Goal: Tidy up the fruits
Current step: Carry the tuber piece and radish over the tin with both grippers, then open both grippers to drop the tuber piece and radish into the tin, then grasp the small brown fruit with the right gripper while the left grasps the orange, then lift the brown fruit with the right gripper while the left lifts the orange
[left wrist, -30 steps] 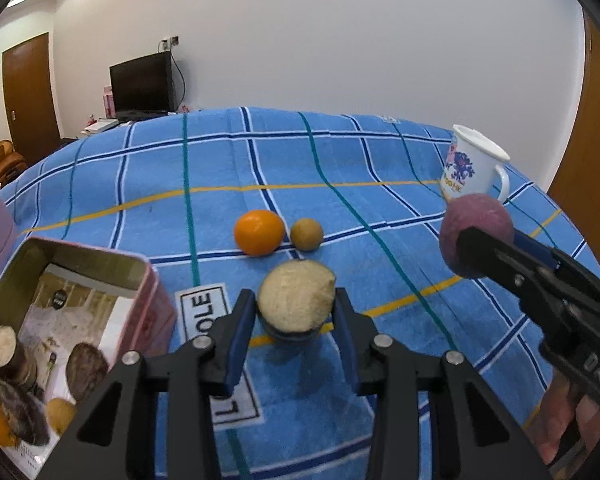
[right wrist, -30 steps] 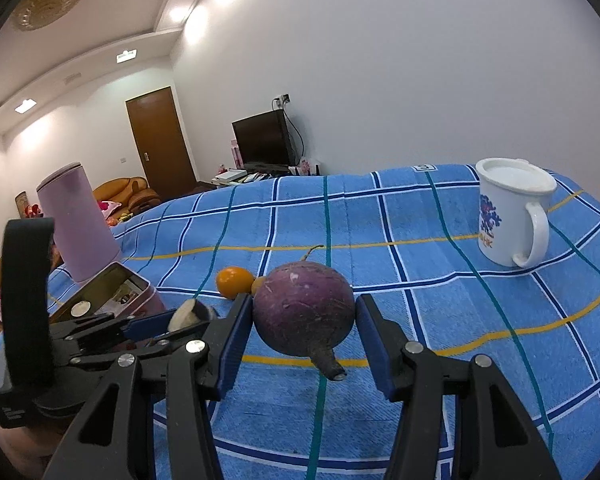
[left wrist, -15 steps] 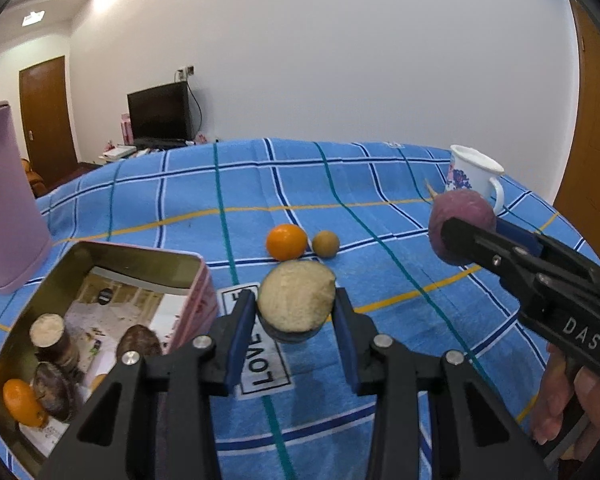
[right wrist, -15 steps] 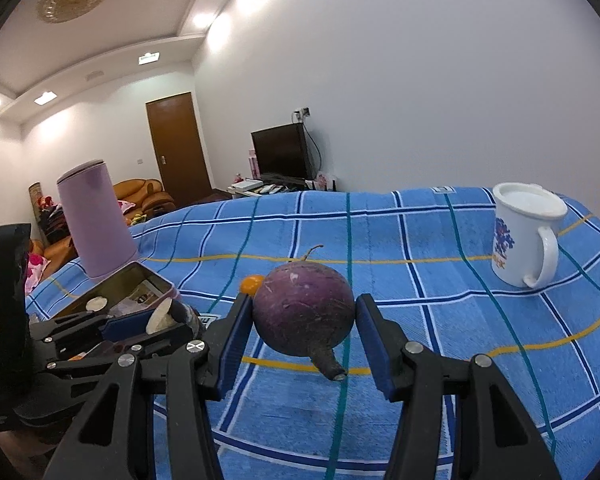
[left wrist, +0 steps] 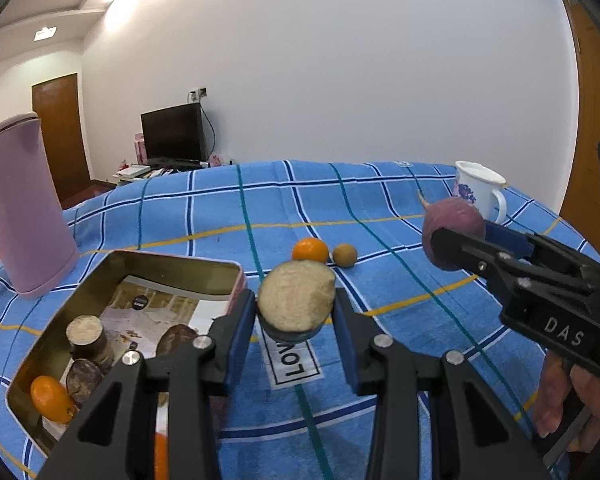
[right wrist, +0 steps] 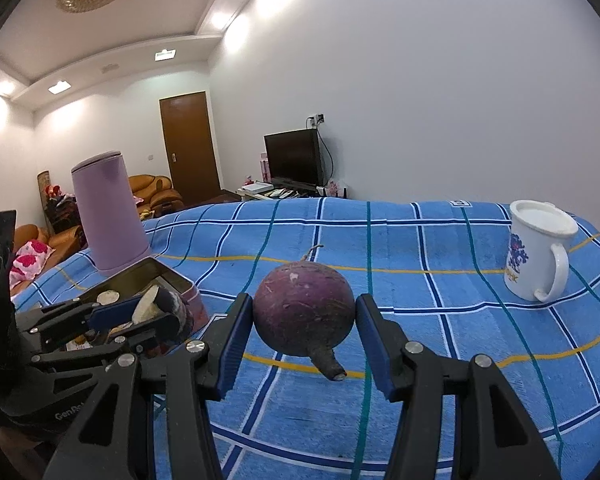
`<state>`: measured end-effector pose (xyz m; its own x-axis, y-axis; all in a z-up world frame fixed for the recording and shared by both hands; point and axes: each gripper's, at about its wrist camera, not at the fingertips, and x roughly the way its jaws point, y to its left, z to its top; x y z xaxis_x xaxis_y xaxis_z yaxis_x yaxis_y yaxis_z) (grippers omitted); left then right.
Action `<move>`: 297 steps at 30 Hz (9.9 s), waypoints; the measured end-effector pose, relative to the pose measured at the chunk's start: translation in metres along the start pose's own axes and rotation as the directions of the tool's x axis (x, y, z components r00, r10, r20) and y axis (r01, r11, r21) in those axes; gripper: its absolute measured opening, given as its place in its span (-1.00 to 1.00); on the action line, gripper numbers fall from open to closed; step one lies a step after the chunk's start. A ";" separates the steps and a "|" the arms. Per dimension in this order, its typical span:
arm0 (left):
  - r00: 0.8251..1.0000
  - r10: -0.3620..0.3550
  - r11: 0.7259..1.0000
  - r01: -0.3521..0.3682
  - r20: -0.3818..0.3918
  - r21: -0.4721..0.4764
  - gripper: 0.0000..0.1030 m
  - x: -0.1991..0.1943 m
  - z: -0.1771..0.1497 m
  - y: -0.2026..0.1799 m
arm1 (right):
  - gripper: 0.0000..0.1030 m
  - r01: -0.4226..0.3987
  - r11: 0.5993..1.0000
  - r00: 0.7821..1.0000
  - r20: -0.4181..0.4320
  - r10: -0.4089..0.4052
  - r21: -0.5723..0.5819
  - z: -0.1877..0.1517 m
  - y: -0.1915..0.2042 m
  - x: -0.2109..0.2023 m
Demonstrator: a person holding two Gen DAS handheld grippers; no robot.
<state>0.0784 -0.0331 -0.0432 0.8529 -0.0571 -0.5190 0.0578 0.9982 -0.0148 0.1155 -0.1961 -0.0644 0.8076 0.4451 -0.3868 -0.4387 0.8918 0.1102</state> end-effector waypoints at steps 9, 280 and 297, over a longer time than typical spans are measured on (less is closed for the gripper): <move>1.000 0.012 1.000 -0.012 0.027 -0.017 -0.22 -0.012 -0.003 0.013 | 0.06 -0.030 0.999 0.999 -0.019 0.029 -0.017 0.000 0.011 0.007; 0.999 0.033 0.999 -0.033 0.002 -0.031 -0.24 0.029 0.015 0.011 | -0.47 0.008 0.986 1.000 0.018 -0.005 -0.167 0.009 0.026 0.027; 0.993 0.091 0.996 -0.091 0.071 -0.005 -0.24 -0.010 0.000 0.028 | -0.47 -0.052 0.982 0.999 -0.016 0.050 -0.181 0.006 0.049 0.029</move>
<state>0.0715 -0.0042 -0.0379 0.8894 0.0331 -0.4560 -0.0226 0.9993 0.0285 0.1196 -0.1387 -0.0652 0.7786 0.4876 -0.3950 -0.5441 0.8381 -0.0379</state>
